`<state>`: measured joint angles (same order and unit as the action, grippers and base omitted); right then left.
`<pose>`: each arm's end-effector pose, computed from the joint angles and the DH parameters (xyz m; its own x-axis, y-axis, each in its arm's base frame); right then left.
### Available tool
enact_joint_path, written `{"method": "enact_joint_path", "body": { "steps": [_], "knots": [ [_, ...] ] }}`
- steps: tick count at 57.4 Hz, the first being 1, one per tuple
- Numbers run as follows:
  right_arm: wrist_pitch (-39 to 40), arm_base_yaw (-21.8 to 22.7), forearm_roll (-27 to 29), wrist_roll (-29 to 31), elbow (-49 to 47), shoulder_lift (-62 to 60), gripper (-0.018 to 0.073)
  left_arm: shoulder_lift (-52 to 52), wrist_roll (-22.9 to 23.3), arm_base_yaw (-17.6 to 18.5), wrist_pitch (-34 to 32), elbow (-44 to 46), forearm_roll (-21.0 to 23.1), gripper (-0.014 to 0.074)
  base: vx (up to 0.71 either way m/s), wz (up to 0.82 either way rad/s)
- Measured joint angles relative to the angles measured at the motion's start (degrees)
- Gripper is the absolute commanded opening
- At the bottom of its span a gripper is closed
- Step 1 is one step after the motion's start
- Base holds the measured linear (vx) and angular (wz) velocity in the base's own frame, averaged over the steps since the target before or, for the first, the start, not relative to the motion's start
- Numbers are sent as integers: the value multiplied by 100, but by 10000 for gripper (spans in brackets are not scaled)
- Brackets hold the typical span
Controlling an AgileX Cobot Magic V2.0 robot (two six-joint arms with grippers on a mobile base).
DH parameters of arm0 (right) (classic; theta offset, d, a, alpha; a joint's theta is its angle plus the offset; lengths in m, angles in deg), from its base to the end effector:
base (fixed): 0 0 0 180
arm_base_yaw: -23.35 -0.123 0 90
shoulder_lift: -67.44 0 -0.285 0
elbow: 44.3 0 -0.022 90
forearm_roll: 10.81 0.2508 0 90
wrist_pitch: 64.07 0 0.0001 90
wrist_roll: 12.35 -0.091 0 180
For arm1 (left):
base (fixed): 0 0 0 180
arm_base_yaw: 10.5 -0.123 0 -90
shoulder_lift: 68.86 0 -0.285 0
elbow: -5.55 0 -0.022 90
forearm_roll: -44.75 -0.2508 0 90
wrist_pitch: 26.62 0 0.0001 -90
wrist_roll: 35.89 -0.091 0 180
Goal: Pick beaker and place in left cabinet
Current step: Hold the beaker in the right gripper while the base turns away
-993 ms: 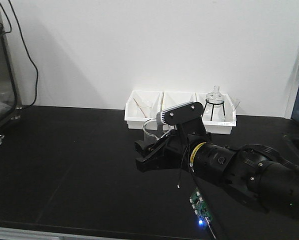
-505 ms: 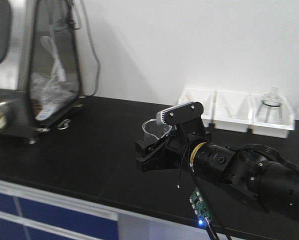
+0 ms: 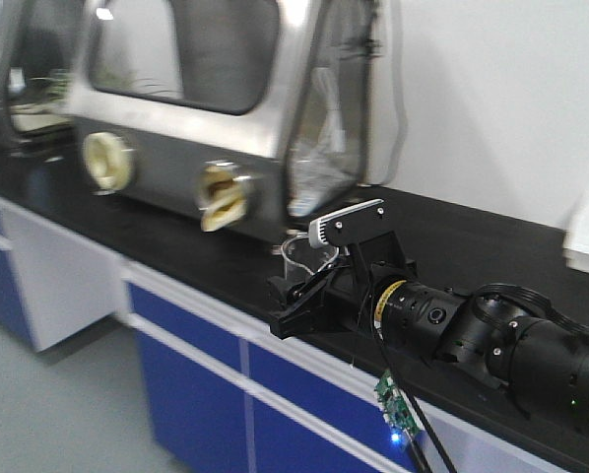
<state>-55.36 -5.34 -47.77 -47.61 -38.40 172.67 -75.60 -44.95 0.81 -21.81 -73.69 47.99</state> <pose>0.3510 0.2014 0.3059 -0.2010 -0.1374 -0.9699 -0.5605 0.8281 -0.0011 0.0554 -0.0115 0.1946 0.0071 0.1022 -0.9947 0.2011 0.9743 0.1015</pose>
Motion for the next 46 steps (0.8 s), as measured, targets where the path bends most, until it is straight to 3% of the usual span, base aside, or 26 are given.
{"method": "enact_joint_path", "body": {
  "steps": [26,46],
  "knots": [
    [0,0,0,0,0,0,208,0,0,0,0,0,0,-6,3,74],
    [0,0,0,0,0,0,208,0,0,0,0,0,0,-6,9,49]
  ]
}}
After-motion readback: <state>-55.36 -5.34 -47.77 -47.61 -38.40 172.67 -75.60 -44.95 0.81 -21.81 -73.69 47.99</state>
